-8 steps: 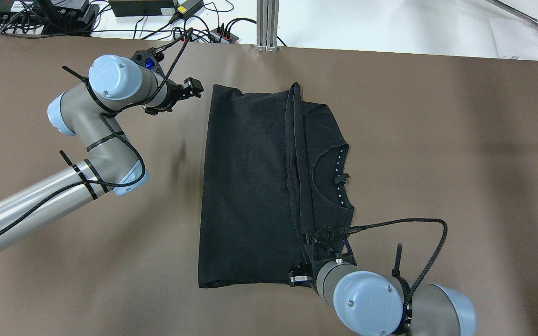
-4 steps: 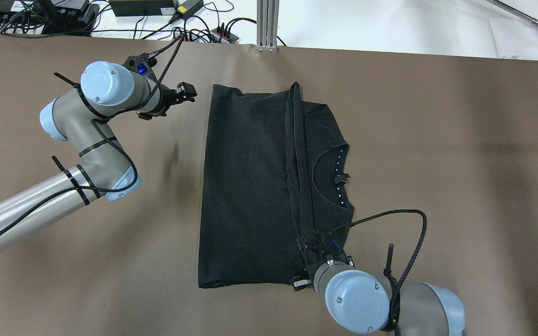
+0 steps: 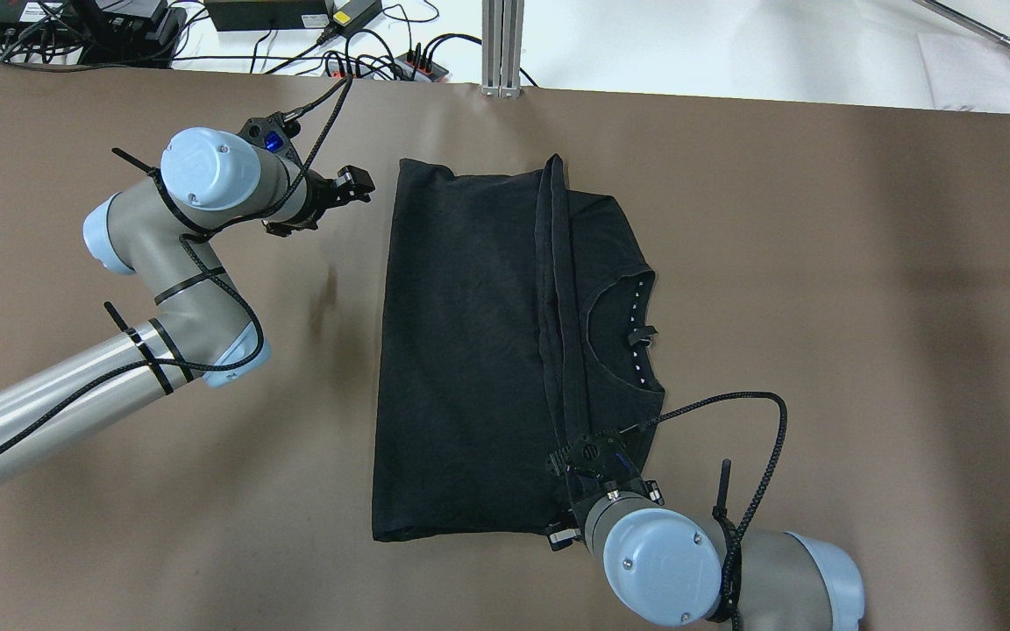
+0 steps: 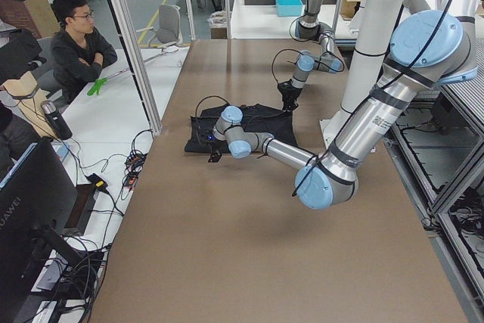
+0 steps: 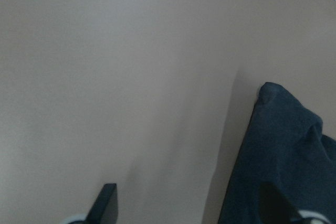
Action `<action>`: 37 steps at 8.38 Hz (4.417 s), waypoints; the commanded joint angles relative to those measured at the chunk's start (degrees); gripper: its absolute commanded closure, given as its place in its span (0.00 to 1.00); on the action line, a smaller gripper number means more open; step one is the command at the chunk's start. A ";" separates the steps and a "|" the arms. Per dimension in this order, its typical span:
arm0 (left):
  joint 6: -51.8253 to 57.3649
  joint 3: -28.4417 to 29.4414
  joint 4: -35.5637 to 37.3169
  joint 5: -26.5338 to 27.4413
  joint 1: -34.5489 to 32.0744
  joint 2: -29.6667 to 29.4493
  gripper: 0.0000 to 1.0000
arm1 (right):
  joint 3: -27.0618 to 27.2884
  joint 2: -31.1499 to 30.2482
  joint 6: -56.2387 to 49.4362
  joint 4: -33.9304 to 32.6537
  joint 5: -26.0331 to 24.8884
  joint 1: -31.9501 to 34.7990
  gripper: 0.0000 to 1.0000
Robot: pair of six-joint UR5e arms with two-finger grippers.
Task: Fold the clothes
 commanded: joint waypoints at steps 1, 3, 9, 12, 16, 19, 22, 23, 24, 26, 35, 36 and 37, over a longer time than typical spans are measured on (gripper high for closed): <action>-0.37 0.09 0.00 0.00 0.24 0.06 0.06 | -1.74 0.96 0.16 0.08 -0.06 -0.16 0.60; -1.17 0.00 0.00 0.09 0.24 -0.02 0.06 | -2.19 1.06 0.16 0.17 0.03 -0.16 0.79; -2.39 -0.18 0.09 0.18 0.59 -0.02 0.06 | 2.28 -7.08 0.39 0.43 7.96 3.20 1.00; -2.66 -0.18 0.09 0.53 0.59 -0.03 0.06 | 5.01 -8.61 19.67 0.26 6.97 -4.82 0.97; -2.92 -0.53 0.09 0.44 0.50 0.06 0.06 | 7.66 -7.92 18.80 -0.27 7.23 -2.03 0.05; -3.01 -2.88 0.09 -0.17 0.50 1.72 0.06 | 2.33 -0.21 7.57 -2.98 8.20 4.22 0.05; -3.01 -11.41 0.61 -0.35 0.50 8.05 0.06 | -3.58 2.81 1.26 -5.35 7.77 4.67 0.05; -3.27 -11.60 0.61 -0.35 0.50 8.06 0.06 | -4.81 4.03 0.35 -7.02 7.76 4.67 0.05; -3.71 -11.60 0.61 -0.35 0.50 8.06 0.06 | -4.74 4.91 0.34 -8.95 8.11 4.58 0.06; -3.72 -11.43 0.61 -0.35 0.59 7.97 0.06 | -4.65 5.10 0.34 -10.55 8.12 4.49 0.38; -4.24 -11.25 0.53 0.35 1.55 7.97 0.06 | -4.21 8.00 0.52 -17.23 7.50 3.00 0.49; -4.24 -11.25 0.53 0.35 1.55 7.97 0.06 | -4.13 8.26 1.12 -17.23 7.41 1.70 0.50; -4.33 -11.25 0.53 0.35 1.55 7.97 0.06 | -4.12 8.44 1.13 -17.41 7.33 1.60 0.54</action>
